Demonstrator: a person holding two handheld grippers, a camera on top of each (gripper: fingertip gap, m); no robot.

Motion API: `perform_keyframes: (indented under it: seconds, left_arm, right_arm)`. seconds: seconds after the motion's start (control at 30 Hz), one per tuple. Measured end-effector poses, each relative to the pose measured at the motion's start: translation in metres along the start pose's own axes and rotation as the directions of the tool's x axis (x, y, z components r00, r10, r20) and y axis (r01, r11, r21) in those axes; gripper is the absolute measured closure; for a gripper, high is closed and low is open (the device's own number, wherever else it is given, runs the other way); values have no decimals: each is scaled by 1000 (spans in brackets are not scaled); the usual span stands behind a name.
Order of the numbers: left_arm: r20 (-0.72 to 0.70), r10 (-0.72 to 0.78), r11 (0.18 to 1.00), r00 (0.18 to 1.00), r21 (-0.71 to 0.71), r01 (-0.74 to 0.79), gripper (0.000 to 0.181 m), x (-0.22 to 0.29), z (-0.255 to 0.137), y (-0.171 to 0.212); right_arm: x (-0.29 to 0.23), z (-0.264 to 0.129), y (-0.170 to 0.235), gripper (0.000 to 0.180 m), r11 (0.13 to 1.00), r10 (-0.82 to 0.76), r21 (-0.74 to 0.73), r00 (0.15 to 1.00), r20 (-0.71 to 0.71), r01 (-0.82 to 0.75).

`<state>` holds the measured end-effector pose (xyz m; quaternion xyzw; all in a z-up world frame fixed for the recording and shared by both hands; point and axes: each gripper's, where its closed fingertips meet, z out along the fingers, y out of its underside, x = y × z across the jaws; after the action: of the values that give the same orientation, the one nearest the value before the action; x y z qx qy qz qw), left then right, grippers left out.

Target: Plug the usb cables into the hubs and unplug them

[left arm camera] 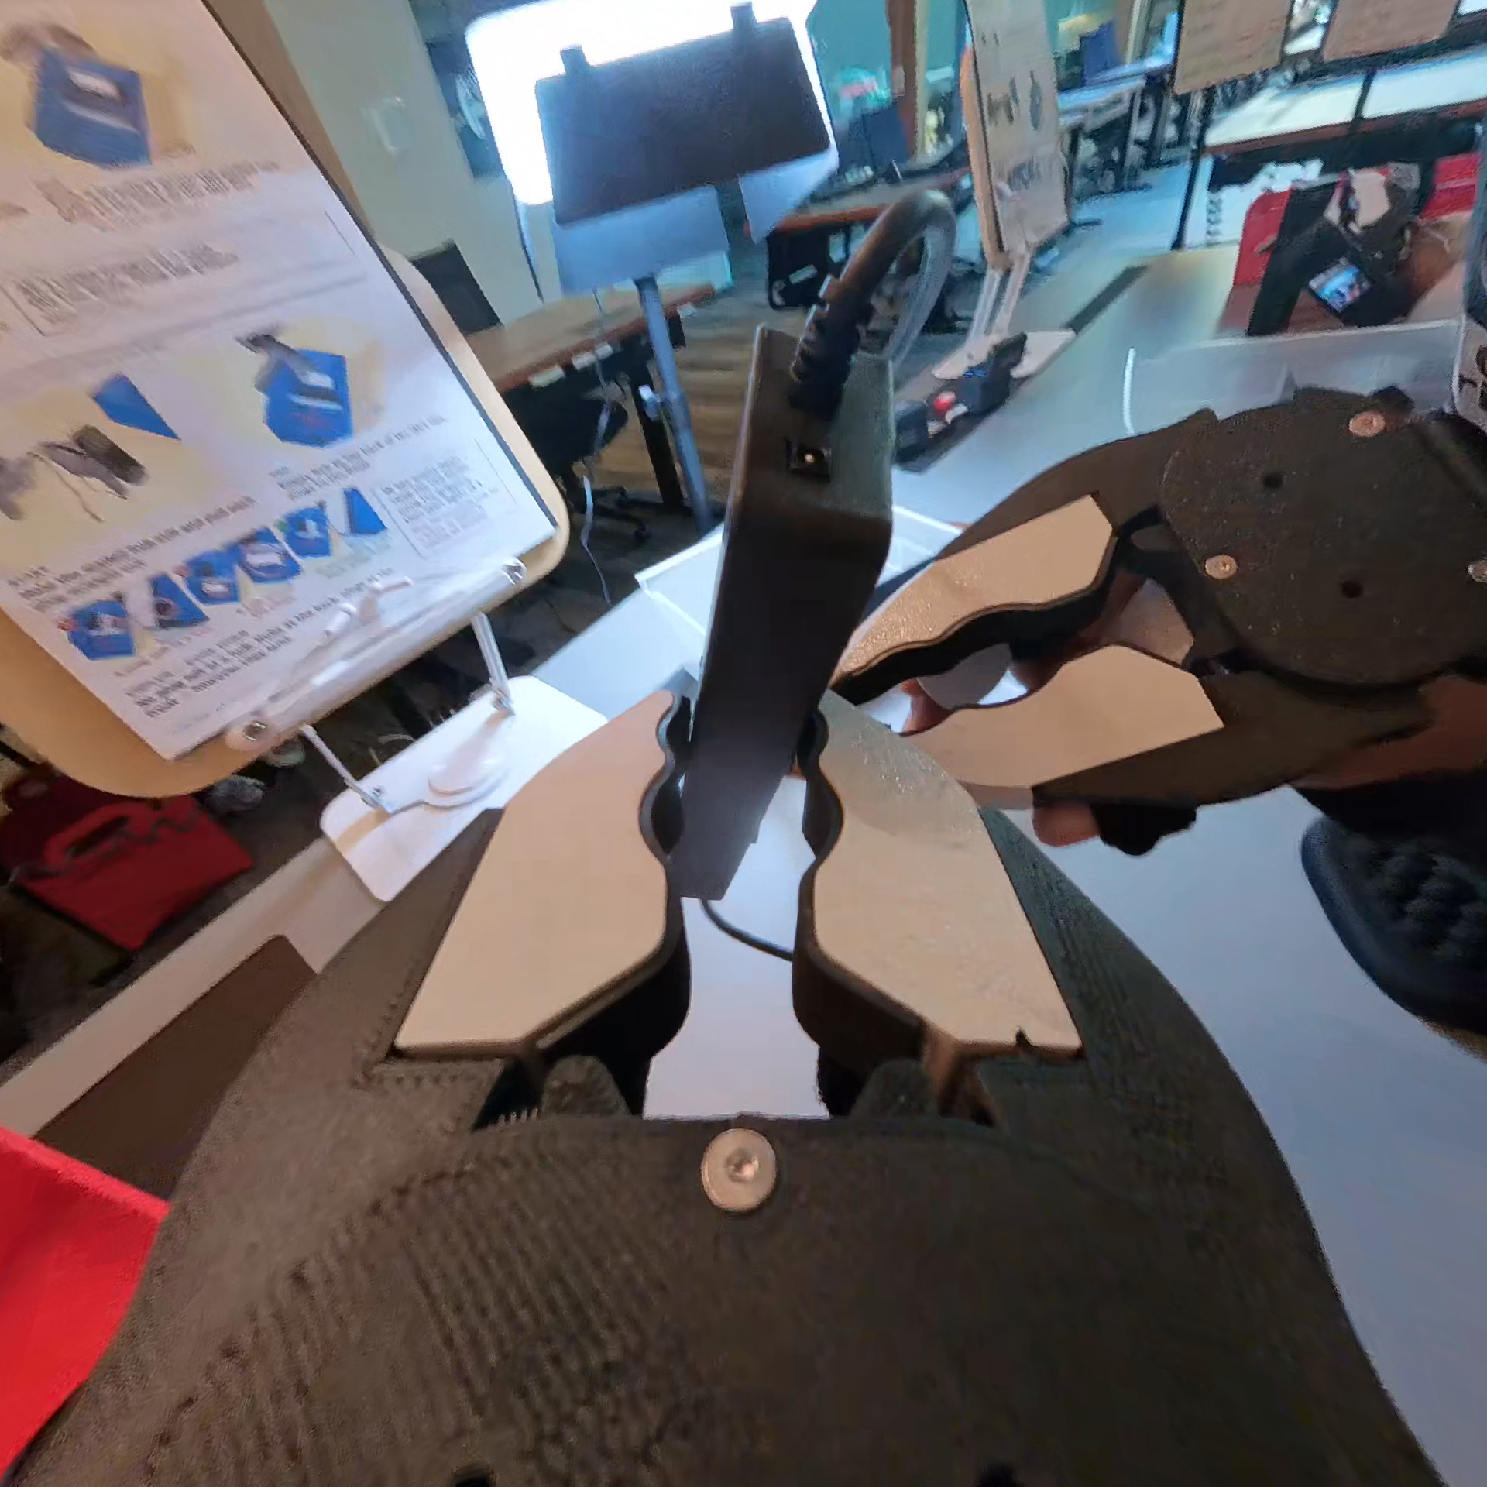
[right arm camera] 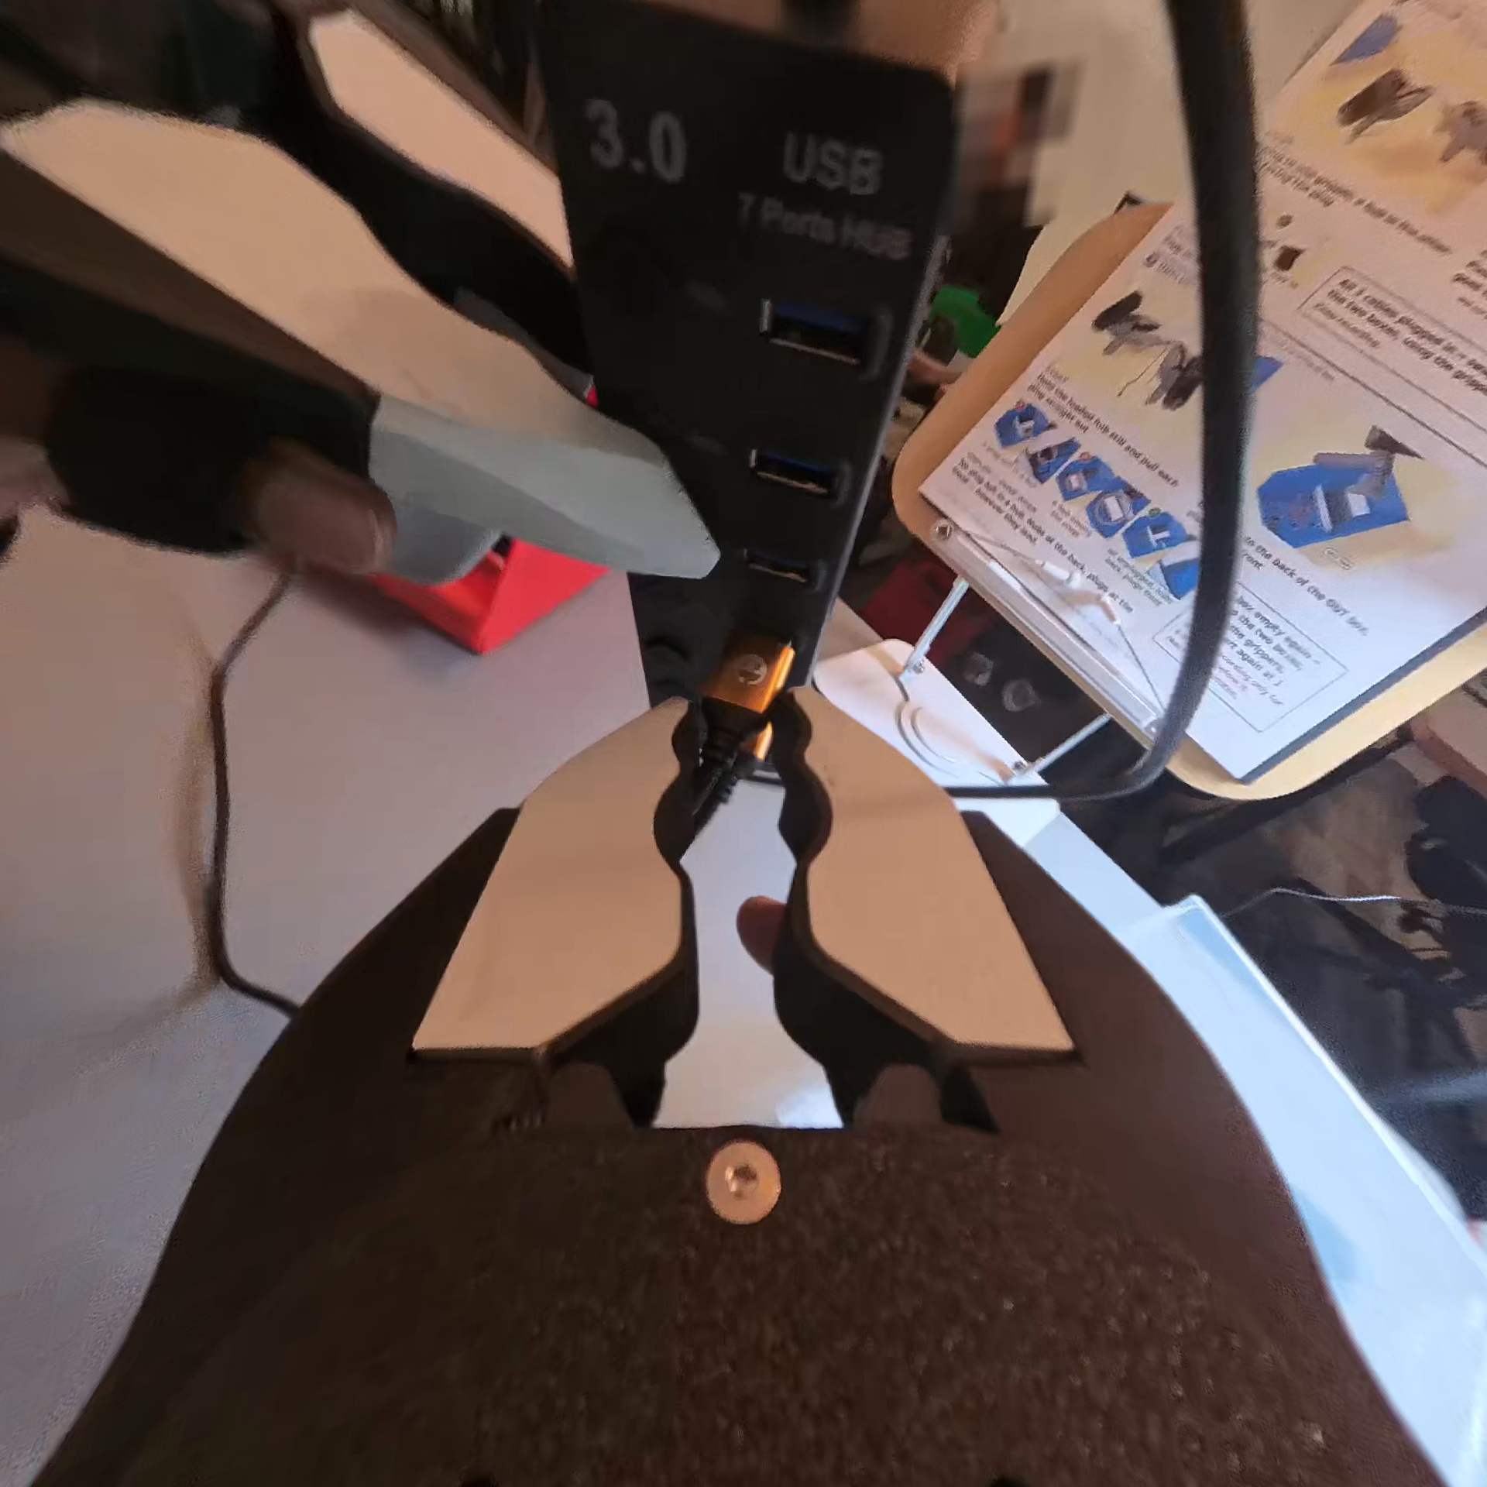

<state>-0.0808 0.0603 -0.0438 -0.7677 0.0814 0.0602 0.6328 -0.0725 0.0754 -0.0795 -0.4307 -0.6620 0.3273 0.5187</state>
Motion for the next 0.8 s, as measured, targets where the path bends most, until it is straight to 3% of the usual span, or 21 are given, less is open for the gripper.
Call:
perform_keyframes:
  seconds: [0.17,0.3,0.4,0.57,0.73,0.8]
  left_arm:
    - [-144,25,999,989,-17,-28,152,20,3,11]
    - [-349,39,994,936,109,0,148,41,-15,-6]
    - [-527,48,989,848,147,35,127,57,-35,-7]
    - [-601,128,989,789,140,-53,107,74,-39,10]
    - [-600,221,974,769,99,-203,120,92,-21,33]
    - [-604,199,978,772,78,-191,120,89,-22,35]
  right_arm:
    - [-2,-12,15,164,999,-38,-29,991,132,42]
    - [-5,-30,3,165,998,28,45,940,340,-46]
    - [-12,-46,-12,165,990,36,105,875,483,-98]
    - [-34,-67,-14,165,987,-43,146,766,642,-68]
    - [-60,-57,3,164,994,-94,111,717,691,23]
    - [-59,-54,1,165,993,-84,118,724,685,4]
